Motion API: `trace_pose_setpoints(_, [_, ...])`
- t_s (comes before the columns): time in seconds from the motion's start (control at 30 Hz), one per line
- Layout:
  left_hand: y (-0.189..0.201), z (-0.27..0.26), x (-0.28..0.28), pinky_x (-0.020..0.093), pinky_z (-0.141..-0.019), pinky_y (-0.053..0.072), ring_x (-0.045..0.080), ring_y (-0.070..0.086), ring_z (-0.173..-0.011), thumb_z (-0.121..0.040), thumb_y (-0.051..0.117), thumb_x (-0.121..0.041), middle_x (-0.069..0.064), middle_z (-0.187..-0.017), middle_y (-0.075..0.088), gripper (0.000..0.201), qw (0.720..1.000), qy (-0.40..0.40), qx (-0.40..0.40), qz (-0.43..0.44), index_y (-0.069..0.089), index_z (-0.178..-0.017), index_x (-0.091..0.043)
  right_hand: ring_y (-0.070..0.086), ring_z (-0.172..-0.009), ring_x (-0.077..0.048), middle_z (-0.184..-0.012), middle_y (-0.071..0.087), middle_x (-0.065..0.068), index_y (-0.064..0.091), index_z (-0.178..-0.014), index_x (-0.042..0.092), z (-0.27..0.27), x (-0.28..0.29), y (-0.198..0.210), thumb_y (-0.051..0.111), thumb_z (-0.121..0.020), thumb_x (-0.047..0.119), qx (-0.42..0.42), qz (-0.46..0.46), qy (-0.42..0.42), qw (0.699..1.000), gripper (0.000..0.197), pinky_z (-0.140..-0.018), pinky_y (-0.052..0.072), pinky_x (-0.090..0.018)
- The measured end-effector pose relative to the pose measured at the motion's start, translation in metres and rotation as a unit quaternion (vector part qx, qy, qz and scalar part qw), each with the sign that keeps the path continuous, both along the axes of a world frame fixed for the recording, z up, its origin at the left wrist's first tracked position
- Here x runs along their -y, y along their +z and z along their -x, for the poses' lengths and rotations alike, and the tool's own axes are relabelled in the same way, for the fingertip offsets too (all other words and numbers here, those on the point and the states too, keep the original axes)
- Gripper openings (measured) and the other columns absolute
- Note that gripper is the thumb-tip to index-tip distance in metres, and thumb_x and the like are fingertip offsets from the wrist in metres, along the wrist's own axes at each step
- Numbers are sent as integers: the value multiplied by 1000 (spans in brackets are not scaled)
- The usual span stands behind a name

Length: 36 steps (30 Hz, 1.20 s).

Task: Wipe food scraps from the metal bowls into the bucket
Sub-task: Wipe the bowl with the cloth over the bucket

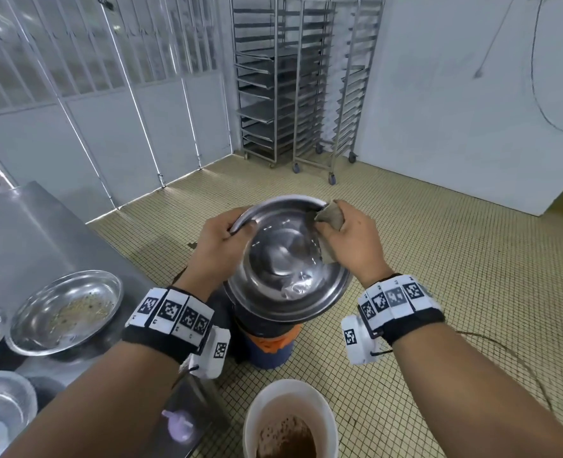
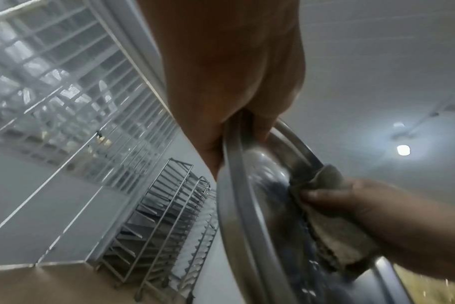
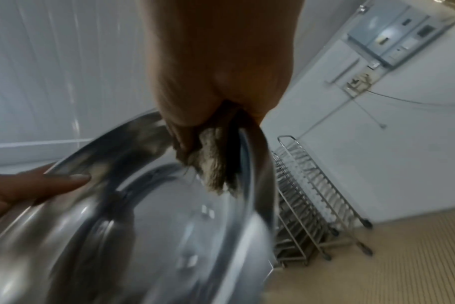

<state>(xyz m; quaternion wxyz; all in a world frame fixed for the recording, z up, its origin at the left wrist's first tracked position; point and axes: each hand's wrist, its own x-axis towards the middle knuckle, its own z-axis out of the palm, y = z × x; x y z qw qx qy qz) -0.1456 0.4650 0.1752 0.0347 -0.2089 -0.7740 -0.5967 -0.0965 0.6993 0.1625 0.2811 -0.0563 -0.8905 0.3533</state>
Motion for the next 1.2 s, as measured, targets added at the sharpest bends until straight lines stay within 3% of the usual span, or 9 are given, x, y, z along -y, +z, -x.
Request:
trace_pose_setpoints(0.13, [2,-4,1,19,-53,47,4,55,-54,-102,59,-11,-10,-62,63,27,997,57,2,-50,74,-87,-29,65,-77,-7,-90,66,9,63,-109,18,-5,1,-23,71,-96,27,15,106,-28,994,18,-54,44,-6])
trace_pose_setpoints(0.27, [1,-17,-4,11,-51,45,-3,58,-53,-103,59,-14,-19,-65,67,32,996,-25,-40,73,68,-90,-42,63,-67,-8,-82,66,10,64,-111,21,-2,-3,-8,72,-93,29,42,-32,2,999,21,-53,39,-6])
trace_pose_setpoints(0.37, [0,-18,-8,11,-52,46,-2,60,-54,-102,62,-16,-16,-65,68,29,998,-15,-23,48,71,-85,-37,52,-65,6,-79,60,16,65,-108,26,2,-1,13,74,-91,27,21,-81,6,996,20,-57,33,-5])
trace_pose_setpoints(0.53, [4,-8,-2,24,-57,53,14,63,-63,-102,60,-12,4,-73,70,24,994,80,-4,-81,76,-90,-25,65,-75,-4,-88,64,13,60,-111,19,-1,0,-12,73,-94,33,24,78,-39,996,25,-57,49,-11])
trace_pose_setpoints(0.67, [-3,-10,-2,22,-60,55,9,69,-68,-103,60,-18,-8,-76,74,22,999,44,-7,-16,77,-104,-32,65,-73,-8,-84,65,11,63,-106,17,0,-3,-16,73,-93,31,43,35,-48,997,22,-56,44,-11])
trace_pose_setpoints(0.8, [1,-14,-3,16,-56,52,5,66,-62,-102,62,-16,-7,-72,73,23,1000,10,-4,6,77,-94,-31,61,-68,-6,-77,62,14,60,-97,25,3,-1,4,72,-91,28,14,-19,-32,999,13,-58,43,-13])
trace_pose_setpoints(0.87, [7,-9,-4,19,-54,52,9,65,-61,-102,62,-14,-6,-69,72,24,998,47,23,-46,77,-92,-30,58,-69,3,-81,60,17,60,-102,23,0,2,1,74,-92,29,3,43,-44,998,18,-53,41,-5])
trace_pose_setpoints(0.97, [8,-1,-2,25,-59,54,11,64,-65,-101,62,-14,-8,-73,72,21,991,89,13,-102,79,-102,-26,66,-79,-7,-92,65,12,60,-112,18,-4,6,-22,76,-91,32,21,126,-60,990,30,-59,50,-9])
trace_pose_setpoints(1.2, [0,-18,-9,18,-59,51,1,66,-64,-102,62,-18,-15,-71,72,22,1000,19,-5,1,75,-97,-33,54,-68,6,-77,58,20,59,-97,28,-5,0,9,73,-91,29,17,30,-47,998,15,-51,36,-6])
